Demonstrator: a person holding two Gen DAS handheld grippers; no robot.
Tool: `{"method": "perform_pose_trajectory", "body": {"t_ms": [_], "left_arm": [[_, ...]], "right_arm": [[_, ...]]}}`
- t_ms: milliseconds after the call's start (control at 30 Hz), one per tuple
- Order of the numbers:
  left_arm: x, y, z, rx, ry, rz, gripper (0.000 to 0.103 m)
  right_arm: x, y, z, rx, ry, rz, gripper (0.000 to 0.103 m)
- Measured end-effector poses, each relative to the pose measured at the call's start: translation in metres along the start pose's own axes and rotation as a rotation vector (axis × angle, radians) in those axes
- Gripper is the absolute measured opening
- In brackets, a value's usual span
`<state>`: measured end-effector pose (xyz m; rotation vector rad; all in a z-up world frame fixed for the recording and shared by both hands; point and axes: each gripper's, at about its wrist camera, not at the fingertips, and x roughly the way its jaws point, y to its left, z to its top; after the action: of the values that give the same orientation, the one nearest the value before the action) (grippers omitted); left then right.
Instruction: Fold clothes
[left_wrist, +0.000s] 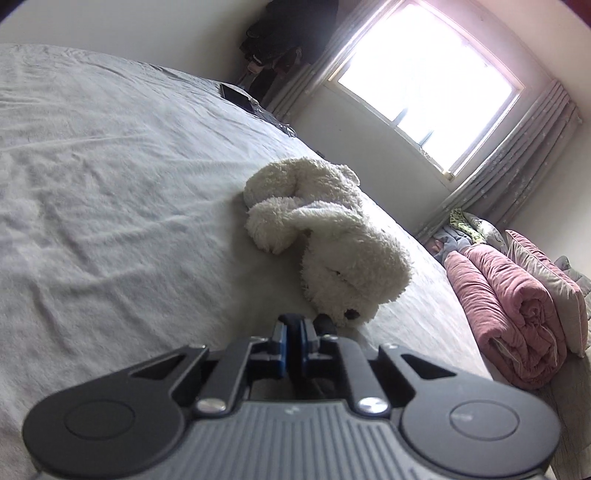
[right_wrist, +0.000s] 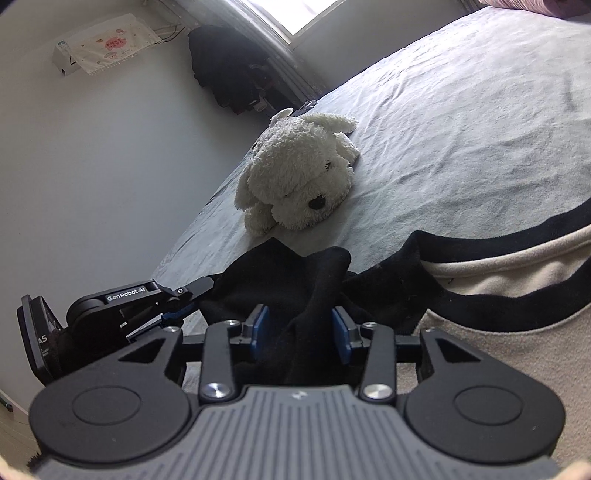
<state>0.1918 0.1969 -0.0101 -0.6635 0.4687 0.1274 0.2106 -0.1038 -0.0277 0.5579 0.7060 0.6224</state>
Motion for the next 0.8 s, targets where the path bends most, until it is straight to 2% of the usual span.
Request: {"method": "perform_pose_trajectory", "body": {"t_ms": [133,300,367,633,800], "left_arm": [[-0.016,0.012,0.009,0.045,-0.088,0.111,0.007],[-0.035,0.031,0.019,0.055,-0.154,0.212,0.007],[-0.042,0.04,0.024,0.049,-0.179,0.251,0.007],[-0.065,0.06,0.026,0.077,-0.316,0.441,0.007],[-0.075,0.067,0.024,0.073,-0.355,0.573,0.007]], "right_arm": [[0.003,0.003,-0.003,-0.012,0.013,0.008,0.043],[0.008,0.008,-0.005,-0.04,0.038,0.027,0.042],[0.012,0.015,-0.009,-0.077,0.062,0.03,0.038],[0.031,0.04,-0.028,-0.24,0.165,0.044,0.038],[0.041,0.056,-0.042,-0.335,0.163,0.002,0.038]]}}
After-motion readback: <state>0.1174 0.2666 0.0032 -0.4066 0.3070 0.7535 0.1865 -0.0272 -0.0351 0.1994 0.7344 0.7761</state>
